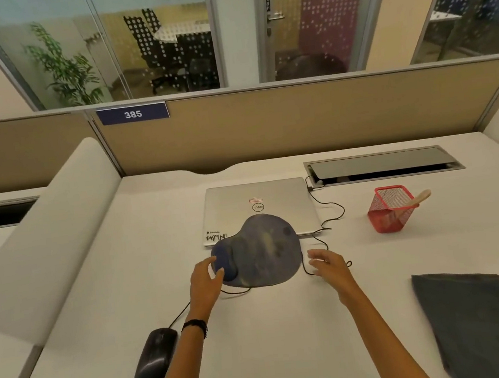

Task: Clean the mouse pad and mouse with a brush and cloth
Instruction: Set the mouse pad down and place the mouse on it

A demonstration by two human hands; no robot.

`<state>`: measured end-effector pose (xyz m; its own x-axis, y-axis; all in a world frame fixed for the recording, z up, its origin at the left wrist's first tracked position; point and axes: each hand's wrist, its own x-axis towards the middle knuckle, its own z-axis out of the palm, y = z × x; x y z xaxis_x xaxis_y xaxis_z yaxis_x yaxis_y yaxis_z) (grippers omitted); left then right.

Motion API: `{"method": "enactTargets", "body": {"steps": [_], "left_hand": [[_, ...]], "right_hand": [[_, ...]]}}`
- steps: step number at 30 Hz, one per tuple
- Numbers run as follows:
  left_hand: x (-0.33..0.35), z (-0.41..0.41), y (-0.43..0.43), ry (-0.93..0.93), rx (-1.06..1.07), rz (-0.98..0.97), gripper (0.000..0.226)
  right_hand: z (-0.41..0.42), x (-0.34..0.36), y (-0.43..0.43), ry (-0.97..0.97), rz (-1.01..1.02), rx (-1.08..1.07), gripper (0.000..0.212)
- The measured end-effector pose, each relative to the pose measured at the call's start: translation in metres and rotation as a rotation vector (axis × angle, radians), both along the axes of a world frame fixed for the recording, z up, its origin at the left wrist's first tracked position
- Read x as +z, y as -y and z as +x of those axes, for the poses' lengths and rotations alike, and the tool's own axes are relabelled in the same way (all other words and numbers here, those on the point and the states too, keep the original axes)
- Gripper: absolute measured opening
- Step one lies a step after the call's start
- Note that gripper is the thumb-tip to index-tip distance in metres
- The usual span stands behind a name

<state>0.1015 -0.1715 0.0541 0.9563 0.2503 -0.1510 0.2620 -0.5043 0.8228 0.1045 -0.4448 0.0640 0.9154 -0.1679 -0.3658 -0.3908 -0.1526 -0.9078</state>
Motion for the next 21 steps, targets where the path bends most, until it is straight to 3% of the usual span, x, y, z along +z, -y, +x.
{"method": "enactTargets", "body": {"steps": [5, 9, 15, 21], "left_hand": [[0.005, 0.019, -0.006, -0.159, -0.058, -0.086, 0.053], [0.003, 0.026, -0.010, -0.179, 0.018, -0.238, 0.054], [-0.001, 0.031, -0.010, -0.083, 0.199, -0.329, 0.045], [0.003, 0.036, -0.012, -0.015, 0.215, -0.335, 0.032]], "right_hand": [[0.024, 0.005, -0.017, -0.065, -0.049, 0.001, 0.041], [0.037, 0.004, -0.027, -0.090, -0.063, 0.025, 0.051], [0.055, 0.000, -0.027, -0.092, -0.090, -0.023, 0.038], [0.059, 0.009, -0.033, 0.031, -0.201, -0.095, 0.026]]}}
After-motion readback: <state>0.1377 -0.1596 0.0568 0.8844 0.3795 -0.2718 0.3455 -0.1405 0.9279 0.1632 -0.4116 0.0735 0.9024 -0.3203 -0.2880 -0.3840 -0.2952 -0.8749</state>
